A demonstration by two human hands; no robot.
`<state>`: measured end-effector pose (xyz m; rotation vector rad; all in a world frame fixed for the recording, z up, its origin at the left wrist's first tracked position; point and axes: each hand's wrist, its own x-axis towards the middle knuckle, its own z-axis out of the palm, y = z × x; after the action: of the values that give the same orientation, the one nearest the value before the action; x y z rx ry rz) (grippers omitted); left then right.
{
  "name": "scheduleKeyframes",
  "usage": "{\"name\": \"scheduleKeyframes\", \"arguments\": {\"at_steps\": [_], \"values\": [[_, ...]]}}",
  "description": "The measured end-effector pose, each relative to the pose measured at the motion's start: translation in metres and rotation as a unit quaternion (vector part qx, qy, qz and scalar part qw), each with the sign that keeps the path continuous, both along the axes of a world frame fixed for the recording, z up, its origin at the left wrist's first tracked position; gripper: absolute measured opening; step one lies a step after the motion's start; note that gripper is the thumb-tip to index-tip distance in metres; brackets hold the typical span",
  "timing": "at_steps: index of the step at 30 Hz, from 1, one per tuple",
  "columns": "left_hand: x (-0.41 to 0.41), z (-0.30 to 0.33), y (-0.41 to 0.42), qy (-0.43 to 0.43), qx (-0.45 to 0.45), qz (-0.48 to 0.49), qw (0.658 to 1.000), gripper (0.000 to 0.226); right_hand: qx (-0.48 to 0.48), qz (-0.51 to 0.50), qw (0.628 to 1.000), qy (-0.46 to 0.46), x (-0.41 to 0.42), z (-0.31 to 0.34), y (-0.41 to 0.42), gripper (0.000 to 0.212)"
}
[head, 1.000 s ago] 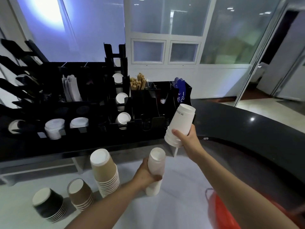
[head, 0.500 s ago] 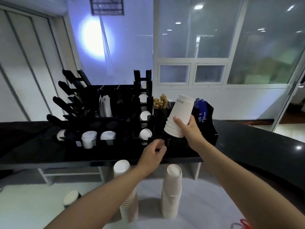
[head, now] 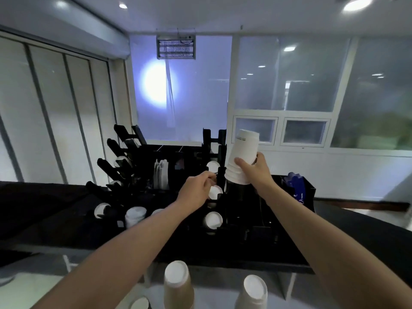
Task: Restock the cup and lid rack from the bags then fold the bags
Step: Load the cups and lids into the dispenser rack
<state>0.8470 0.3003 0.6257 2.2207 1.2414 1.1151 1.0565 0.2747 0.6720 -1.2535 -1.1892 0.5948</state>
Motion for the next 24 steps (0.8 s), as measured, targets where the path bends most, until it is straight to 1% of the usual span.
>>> {"name": "scheduleKeyframes", "arguments": {"at_steps": [3,6,9,13,16,19,24], "values": [[-0.010,0.007,0.024,0.032,0.006,-0.004,0.999,0.028,0.010,-0.014,1.000,0.002,-0.006,0.008,0.016,0.064],[-0.019,0.015,0.052,0.064,0.050,-0.009,0.997,0.025,0.029,-0.028,0.999,-0.018,-0.013,0.018,0.034,0.066],[-0.025,0.024,0.080,0.092,0.095,-0.017,0.991,0.031,0.039,-0.039,0.998,-0.039,-0.020,0.027,0.056,0.072],[-0.029,0.029,0.117,0.157,0.130,-0.029,0.979,0.038,0.061,-0.093,0.993,-0.043,-0.027,0.038,0.088,0.075],[-0.026,0.032,0.142,0.162,0.140,-0.025,0.976,0.042,0.075,-0.126,0.988,-0.042,-0.027,0.045,0.113,0.072],[-0.017,0.037,0.162,0.179,0.149,-0.016,0.972,0.049,0.071,-0.136,0.986,-0.057,-0.027,0.049,0.134,0.071],[0.003,0.038,0.194,0.269,0.141,-0.005,0.953,0.067,0.044,-0.137,0.983,-0.112,-0.024,0.052,0.173,0.069]]}}
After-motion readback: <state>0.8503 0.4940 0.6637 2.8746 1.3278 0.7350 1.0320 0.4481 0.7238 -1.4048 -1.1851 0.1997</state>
